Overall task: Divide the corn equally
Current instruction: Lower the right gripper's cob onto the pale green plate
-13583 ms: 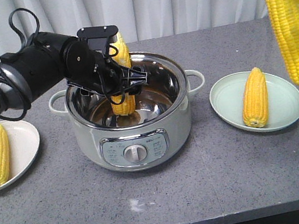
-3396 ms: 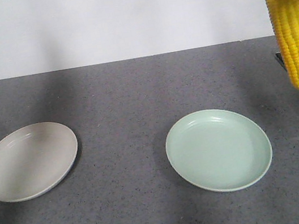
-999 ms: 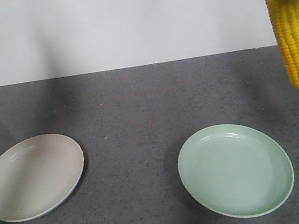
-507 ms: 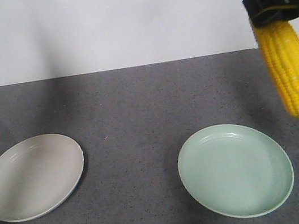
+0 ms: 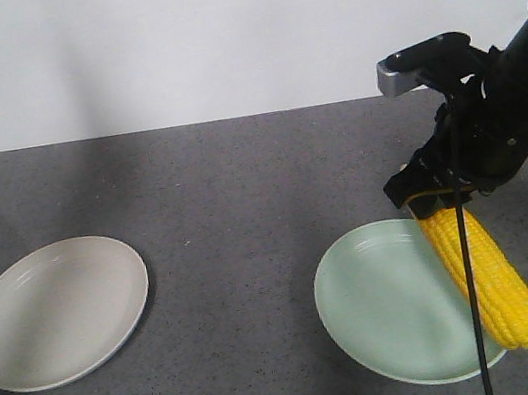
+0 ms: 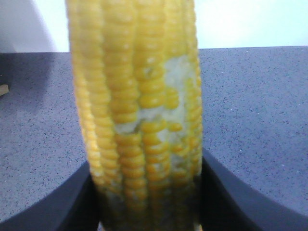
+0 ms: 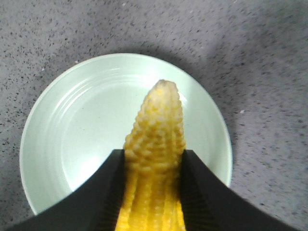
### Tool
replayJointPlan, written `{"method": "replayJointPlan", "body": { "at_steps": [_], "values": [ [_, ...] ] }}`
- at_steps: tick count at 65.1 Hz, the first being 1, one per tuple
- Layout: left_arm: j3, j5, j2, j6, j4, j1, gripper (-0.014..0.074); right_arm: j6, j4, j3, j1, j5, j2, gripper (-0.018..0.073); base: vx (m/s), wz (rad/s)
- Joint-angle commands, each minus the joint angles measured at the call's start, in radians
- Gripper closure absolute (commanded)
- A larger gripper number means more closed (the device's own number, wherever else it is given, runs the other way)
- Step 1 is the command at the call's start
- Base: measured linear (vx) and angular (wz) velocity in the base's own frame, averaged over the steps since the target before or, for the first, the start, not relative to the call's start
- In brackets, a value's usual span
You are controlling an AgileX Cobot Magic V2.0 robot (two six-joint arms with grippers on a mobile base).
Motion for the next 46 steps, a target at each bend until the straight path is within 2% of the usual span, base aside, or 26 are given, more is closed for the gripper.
{"method": "replayJointPlan", "body": {
  "at_steps": [1, 22, 46],
  "values": [
    [-0.03, -0.06, -0.035, -0.004, 0.024, 0.0, 0.053, -0.019, 0.031, -0.006, -0.004, -0.086, -0.035, 0.0458, 0.0, 0.0],
    [-0.03, -0.06, -0.035, -0.004, 0.021, 0.0, 0.053, -0.068, 0.159, -0.006, -0.004, -0.155, -0.012, 0.0458, 0.0, 0.0],
    [-0.03, -0.058, -0.035, -0.004, 0.015, 0.0, 0.053, -0.057, 0.176, -0.006, -0.004, -0.13, 0.078, 0.0454, 0.0, 0.0]
  ]
}}
